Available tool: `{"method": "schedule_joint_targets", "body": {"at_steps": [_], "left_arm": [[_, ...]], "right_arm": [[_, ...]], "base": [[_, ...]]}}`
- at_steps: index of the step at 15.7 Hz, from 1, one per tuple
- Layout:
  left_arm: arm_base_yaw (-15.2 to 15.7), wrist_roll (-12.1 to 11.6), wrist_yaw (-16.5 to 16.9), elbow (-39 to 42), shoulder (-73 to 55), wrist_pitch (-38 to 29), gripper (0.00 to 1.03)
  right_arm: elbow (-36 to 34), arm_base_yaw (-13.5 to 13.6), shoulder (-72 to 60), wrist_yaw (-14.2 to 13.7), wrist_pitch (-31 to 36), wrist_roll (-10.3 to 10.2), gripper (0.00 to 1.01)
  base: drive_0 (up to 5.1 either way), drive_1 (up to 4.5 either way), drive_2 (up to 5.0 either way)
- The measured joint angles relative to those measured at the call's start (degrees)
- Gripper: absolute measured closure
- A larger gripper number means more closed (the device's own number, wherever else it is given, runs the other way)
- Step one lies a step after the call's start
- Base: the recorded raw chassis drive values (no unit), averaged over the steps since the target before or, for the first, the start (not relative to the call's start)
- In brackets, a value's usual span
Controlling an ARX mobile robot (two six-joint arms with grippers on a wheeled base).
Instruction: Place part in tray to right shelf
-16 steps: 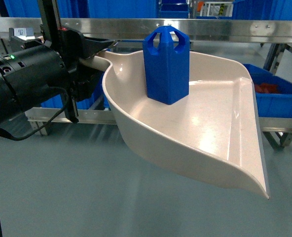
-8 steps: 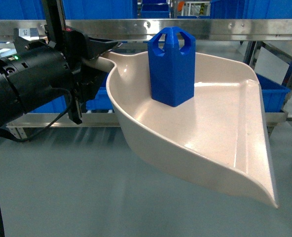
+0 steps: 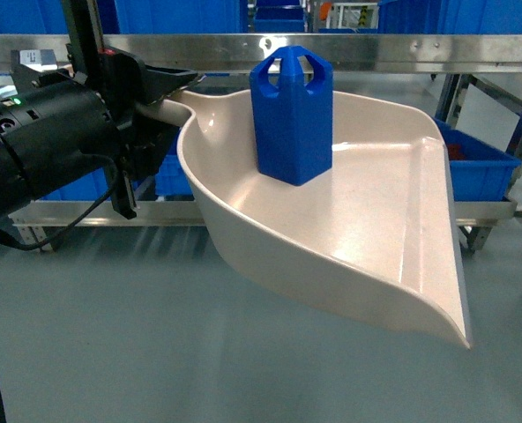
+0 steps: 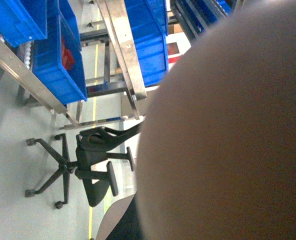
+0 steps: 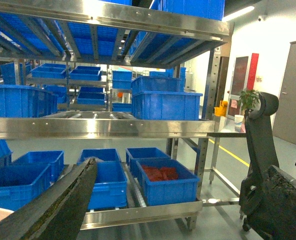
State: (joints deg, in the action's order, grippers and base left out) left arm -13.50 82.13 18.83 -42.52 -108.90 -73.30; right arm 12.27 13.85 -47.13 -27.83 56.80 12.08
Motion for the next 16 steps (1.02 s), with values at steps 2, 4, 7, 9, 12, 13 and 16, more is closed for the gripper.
{"method": "schedule_joint_targets", "body": {"at_steps": [2, 4, 7, 9, 12, 13, 16], "left_arm": [[-0.2, 0.0, 0.1, 0.0, 0.0, 0.0, 0.90], [-0.3, 0.0, 0.3, 0.0, 0.0, 0.0, 0.90], [-0.2, 0.0, 0.2, 0.0, 0.0, 0.0, 0.90], [-0.2, 0.0, 0.2, 0.0, 0.0, 0.0, 0.90], [-0.2, 0.0, 0.2, 0.0, 0.0, 0.0, 0.90], [-0.2, 0.0, 0.2, 0.0, 0.0, 0.0, 0.90], [-0.2, 0.0, 0.2, 0.0, 0.0, 0.0, 0.90]], "right_arm": [[0.0, 0.0, 0.0, 0.0, 0.0, 0.0, 0.03], [0.0, 0.0, 0.0, 0.0, 0.0, 0.0, 0.03], [0.0, 0.0, 0.0, 0.0, 0.0, 0.0, 0.03], [0.0, 0.0, 0.0, 0.0, 0.0, 0.0, 0.03], [0.0, 0.0, 0.0, 0.0, 0.0, 0.0, 0.03], [0.0, 0.0, 0.0, 0.0, 0.0, 0.0, 0.03], [0.0, 0.0, 0.0, 0.0, 0.0, 0.0, 0.03]], "base": [[-1.5, -1.50, -1.5], [0.0, 0.00, 0.0], [0.0, 0.00, 0.0], [0.0, 0.00, 0.0], [0.0, 0.00, 0.0], [0.0, 0.00, 0.0], [0.0, 0.00, 0.0]]}}
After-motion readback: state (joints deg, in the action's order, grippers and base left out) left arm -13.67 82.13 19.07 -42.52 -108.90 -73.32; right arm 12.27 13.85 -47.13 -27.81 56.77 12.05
